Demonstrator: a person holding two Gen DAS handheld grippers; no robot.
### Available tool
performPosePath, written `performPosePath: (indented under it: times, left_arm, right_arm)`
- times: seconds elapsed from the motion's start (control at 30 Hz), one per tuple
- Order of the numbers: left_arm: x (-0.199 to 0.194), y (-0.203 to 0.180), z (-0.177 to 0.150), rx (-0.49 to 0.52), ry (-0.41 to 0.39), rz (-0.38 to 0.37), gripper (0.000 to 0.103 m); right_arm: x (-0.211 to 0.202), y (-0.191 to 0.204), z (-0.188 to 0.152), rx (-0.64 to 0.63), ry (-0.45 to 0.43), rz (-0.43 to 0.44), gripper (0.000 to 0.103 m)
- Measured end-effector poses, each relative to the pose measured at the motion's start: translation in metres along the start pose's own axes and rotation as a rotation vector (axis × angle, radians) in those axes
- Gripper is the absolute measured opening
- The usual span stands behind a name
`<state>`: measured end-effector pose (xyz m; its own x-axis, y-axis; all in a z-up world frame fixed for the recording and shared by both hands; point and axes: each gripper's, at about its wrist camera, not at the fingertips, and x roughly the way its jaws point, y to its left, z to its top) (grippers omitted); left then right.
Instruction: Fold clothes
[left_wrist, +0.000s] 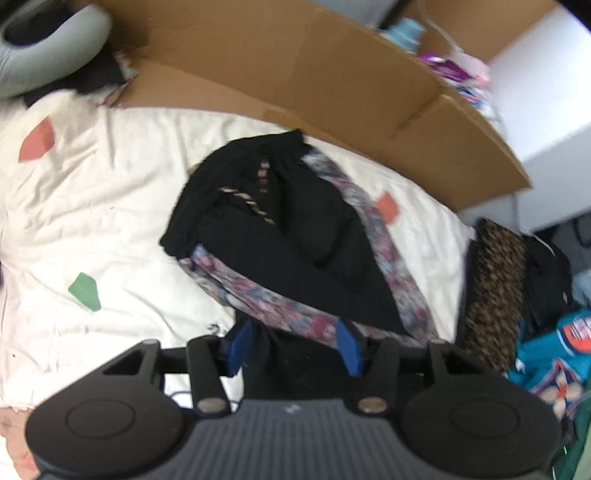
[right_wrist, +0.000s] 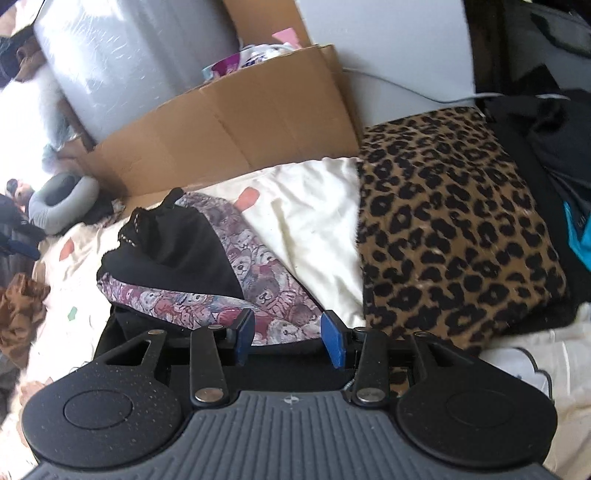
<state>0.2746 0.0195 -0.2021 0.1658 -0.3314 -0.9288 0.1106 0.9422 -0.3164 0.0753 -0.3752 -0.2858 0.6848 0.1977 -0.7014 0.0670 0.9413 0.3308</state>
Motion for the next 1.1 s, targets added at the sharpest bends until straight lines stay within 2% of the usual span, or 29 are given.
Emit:
performPosePath:
  times: [0.3, 0.4, 0.57, 0.73, 0.9, 0.93, 0.97, 1.0, 1.07, 1.1]
  left_arm:
    - [0.059, 0.056, 0.002, -0.06, -0.053, -0.016, 0.055]
    - [0.076, 0.07, 0.001, -0.094, -0.079, -0.041, 0.059]
    - [0.105, 0.091, -0.004, -0.153, -0.113, -0.075, 0.06]
    - [0.131, 0.115, -0.015, -0.227, -0.159, -0.153, 0.06]
    - [0.141, 0.131, -0.028, -0.29, -0.26, -0.256, 0.06]
    - [0.141, 0.133, -0.029, -0.302, -0.269, -0.274, 0.059]
    - [0.141, 0.135, -0.029, -0.313, -0.274, -0.288, 0.052]
    - [0.141, 0.136, -0.03, -0.324, -0.277, -0.301, 0.039]
    - [0.141, 0.138, -0.03, -0.339, -0.282, -0.325, 0.025]
    - [0.139, 0.138, -0.03, -0.342, -0.285, -0.337, 0.024]
  right_arm:
    - [0.04, 0.039, 0.008, -0.116, 0.058, -0.013, 0.047]
    - [0.054, 0.056, 0.011, -0.171, 0.075, -0.016, 0.047]
    - [0.076, 0.086, 0.012, -0.247, 0.11, -0.002, 0.047]
    - [0.094, 0.114, 0.005, -0.332, 0.143, 0.021, 0.047]
    - [0.097, 0.119, -0.002, -0.376, 0.135, 0.006, 0.047]
    - [0.098, 0.12, -0.003, -0.384, 0.133, 0.003, 0.047]
    - [0.099, 0.121, -0.005, -0.393, 0.132, 0.0, 0.047]
    - [0.099, 0.122, -0.006, -0.402, 0.13, -0.002, 0.047]
    - [0.1, 0.124, -0.009, -0.419, 0.127, -0.008, 0.047]
    - [0.101, 0.125, -0.01, -0.428, 0.125, -0.011, 0.047]
